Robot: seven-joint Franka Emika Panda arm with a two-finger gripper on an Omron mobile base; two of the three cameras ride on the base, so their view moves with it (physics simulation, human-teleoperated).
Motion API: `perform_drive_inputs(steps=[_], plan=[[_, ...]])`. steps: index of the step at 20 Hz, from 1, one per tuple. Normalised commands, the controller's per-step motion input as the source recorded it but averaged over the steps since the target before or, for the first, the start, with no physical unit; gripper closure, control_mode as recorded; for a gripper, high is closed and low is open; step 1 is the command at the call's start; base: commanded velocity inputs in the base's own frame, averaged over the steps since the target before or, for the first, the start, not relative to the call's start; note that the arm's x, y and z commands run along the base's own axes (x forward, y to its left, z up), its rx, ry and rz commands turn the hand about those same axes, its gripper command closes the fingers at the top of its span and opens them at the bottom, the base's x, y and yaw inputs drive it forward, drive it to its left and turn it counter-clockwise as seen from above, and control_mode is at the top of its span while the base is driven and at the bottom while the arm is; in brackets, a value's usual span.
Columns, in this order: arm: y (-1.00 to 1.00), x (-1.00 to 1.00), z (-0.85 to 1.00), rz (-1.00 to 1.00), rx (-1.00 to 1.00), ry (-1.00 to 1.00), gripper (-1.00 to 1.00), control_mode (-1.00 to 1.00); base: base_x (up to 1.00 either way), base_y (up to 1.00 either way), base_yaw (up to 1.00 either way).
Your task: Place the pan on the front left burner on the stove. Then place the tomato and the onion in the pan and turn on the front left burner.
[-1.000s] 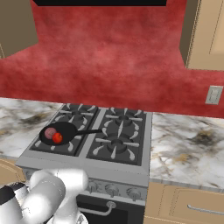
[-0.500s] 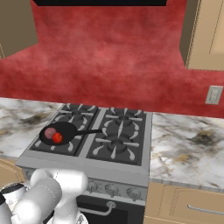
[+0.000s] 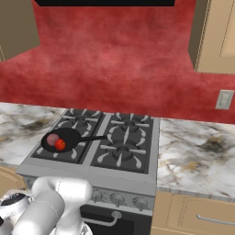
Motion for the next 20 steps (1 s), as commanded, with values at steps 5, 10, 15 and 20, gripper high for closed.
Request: perform_drive_inputs(steps=[5, 10, 15, 20], plan=[[0.0, 0.19, 0.0, 0.0, 0.01, -0.06, -1.0, -1.0, 0.0, 0.0, 0.0], [0.07, 0.28, -0.07, 0.0, 0.0, -0.04, -1.0, -1.0, 0.0, 0.0, 0.0], [0.17, 0.27, -0.28, 0.0, 0.0, -0.01, -1.0, -1.0, 0.0, 0.0, 0.0], [0.03, 0.24, -0.25, 0.01, 0.0, -0.02, -1.0, -1.0, 0.0, 0.0, 0.0]])
